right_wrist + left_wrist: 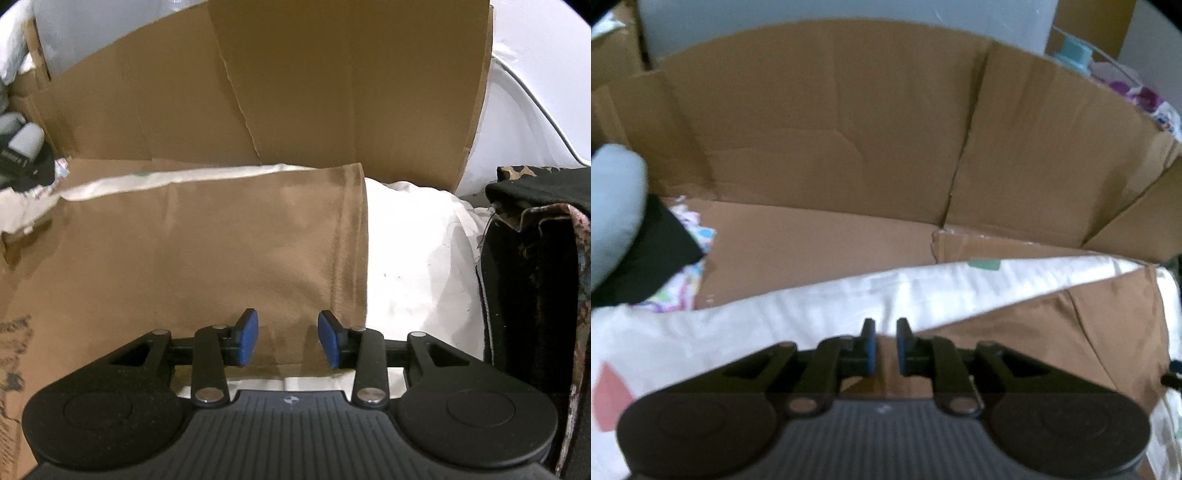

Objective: Fold clothes

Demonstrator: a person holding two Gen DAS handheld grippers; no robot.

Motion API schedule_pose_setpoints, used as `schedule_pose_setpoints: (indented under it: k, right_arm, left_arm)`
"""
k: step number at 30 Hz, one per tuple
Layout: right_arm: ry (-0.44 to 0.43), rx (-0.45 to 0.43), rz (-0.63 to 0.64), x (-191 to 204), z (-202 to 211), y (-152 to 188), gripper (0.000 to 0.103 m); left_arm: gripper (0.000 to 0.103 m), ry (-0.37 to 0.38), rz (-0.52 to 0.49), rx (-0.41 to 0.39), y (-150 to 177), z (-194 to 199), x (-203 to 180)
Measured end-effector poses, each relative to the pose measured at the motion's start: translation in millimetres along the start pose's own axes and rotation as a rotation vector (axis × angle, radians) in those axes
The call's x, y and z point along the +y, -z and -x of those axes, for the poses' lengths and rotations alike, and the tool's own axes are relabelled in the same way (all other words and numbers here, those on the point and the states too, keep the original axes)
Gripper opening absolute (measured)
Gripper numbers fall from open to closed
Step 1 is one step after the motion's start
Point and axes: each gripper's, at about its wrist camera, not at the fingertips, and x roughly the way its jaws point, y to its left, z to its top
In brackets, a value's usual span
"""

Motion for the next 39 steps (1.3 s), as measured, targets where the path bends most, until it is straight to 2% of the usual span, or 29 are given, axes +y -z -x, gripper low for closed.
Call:
schedule_pose_setpoints:
  k: [2, 9, 12, 16, 26, 31, 39]
  right_arm:
    - [-0.014, -0.001, -0.007, 1.9, 5.0, -4.4, 0.050]
    - [-0.034, -0.007, 0.012, 12.5, 32.2, -24.5, 0.050]
    - [-0.041, -0.017, -0.002, 14.4, 50.8, -37.5, 0.052]
    - [-0.048, -0.024, 0.029, 21.3, 76.5, -54.6, 0.058]
    - [-0.072, -0.014, 0.026, 39.0, 149.6, -103.9, 0.061]
    - [-0.090, -0.026, 0.028, 54.1, 186.7, -126.6, 0.067]
    - [-0.119, -0.019, 0.056, 85.4, 218.6, -140.8, 0.067]
  left_arm:
    - [0.013, -0.003, 0.011, -0.003, 1.6, 21.4, 10.5]
    - [0.018, -0.052, 0.050, -0.019, 15.1, 113.9, 52.8]
    - [0.023, -0.103, 0.071, -0.024, 25.5, 154.4, 68.9]
    - [0.032, -0.124, 0.138, -0.066, 43.0, 209.6, 95.9]
    - [0.034, -0.191, 0.273, -0.093, 98.7, 312.9, 142.9]
    - [0.038, -0.224, 0.299, -0.091, 123.5, 355.2, 152.4]
    - [0.041, -0.247, 0.343, -0.090, 168.4, 397.1, 163.0]
